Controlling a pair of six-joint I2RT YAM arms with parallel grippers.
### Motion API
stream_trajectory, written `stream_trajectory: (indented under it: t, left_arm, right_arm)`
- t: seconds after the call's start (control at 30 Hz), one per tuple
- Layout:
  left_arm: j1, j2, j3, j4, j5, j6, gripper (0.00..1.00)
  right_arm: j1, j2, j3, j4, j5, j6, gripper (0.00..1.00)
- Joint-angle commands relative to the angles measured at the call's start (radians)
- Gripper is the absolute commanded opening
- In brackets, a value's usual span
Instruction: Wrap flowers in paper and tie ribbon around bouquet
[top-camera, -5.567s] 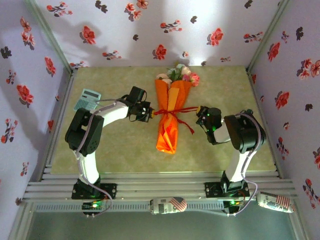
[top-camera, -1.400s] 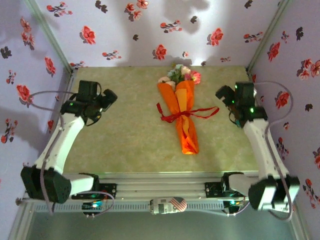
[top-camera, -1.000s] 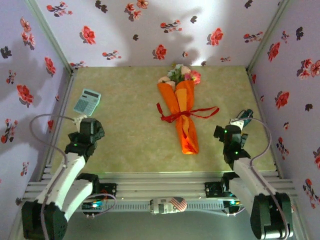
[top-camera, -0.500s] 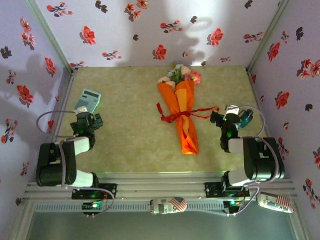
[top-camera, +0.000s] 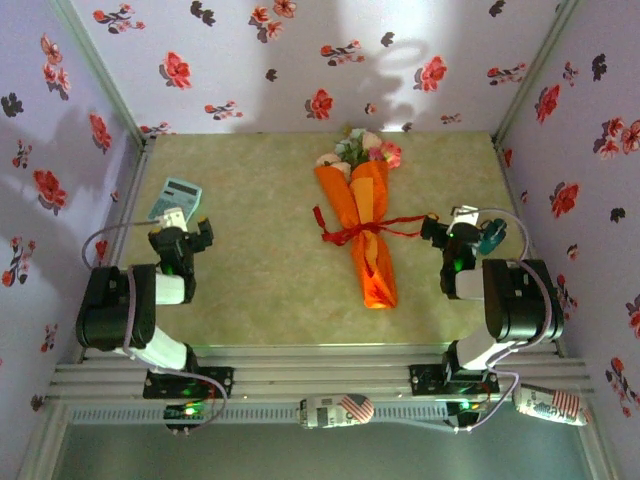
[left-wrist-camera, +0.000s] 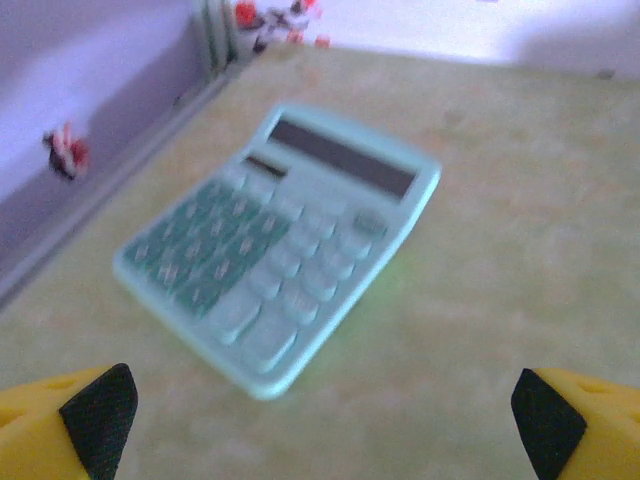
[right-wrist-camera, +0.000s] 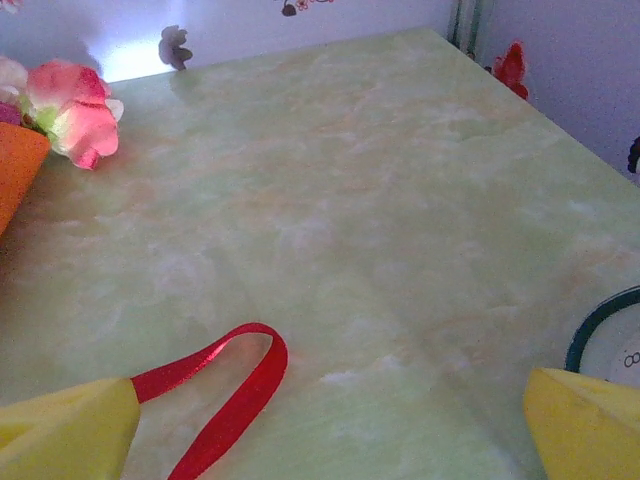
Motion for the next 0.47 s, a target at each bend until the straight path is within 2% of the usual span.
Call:
stream_trajectory:
  t: [0.0,0.43]
  left_arm:
    - [-0.007,-0.003,0.005,-0.015,0.009,0.041,1.0]
    - [-0.007,-0.003,0.006,-0.017,0.008,0.042,1.0]
  right_arm:
    - [0.005,-0.009,0.015,-0.022,0.034,0.004,0.99]
    - [0.01,-0.011,0.016,-0.032,0.037,-0.002,0.99]
